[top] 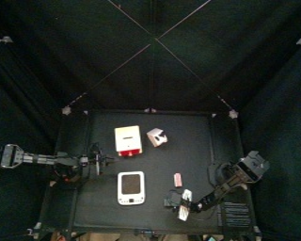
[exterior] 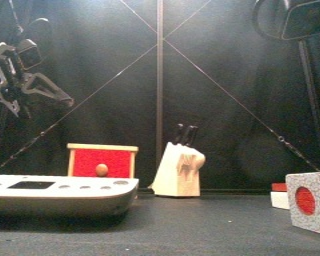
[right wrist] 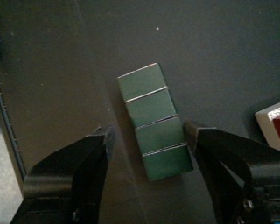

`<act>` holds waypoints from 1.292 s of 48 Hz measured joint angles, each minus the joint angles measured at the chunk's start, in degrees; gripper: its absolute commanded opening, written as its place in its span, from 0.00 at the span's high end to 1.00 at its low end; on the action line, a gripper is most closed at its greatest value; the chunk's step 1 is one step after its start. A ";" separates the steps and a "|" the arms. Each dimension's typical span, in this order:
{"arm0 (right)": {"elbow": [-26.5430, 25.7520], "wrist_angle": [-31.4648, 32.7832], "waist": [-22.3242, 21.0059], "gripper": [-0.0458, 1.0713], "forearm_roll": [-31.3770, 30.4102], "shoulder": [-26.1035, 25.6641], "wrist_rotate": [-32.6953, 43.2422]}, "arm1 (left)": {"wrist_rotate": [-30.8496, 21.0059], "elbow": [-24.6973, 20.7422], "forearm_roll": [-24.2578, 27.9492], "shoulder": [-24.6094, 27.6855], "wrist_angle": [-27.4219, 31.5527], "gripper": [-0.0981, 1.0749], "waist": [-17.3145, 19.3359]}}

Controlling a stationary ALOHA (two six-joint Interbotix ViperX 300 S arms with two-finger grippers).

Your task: Grab green sushi roll

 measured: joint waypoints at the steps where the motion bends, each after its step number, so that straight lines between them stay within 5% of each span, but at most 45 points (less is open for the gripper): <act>1: 0.09 -0.26 -0.09 0.12 0.00 0.18 0.00 | 0.09 0.00 0.00 0.00 0.00 0.58 0.00; 24: 0.18 -3.52 -2.90 0.14 0.09 3.43 0.00 | 0.09 0.00 0.00 0.00 0.00 0.58 0.00; 45: 0.18 -3.69 -2.99 0.40 0.18 3.43 0.09 | 0.00 0.00 -0.09 -0.09 0.00 0.58 0.00; 62: -0.09 -3.34 -4.39 0.42 -1.14 0.35 -0.09 | 0.09 0.00 -0.09 0.00 0.00 0.58 0.00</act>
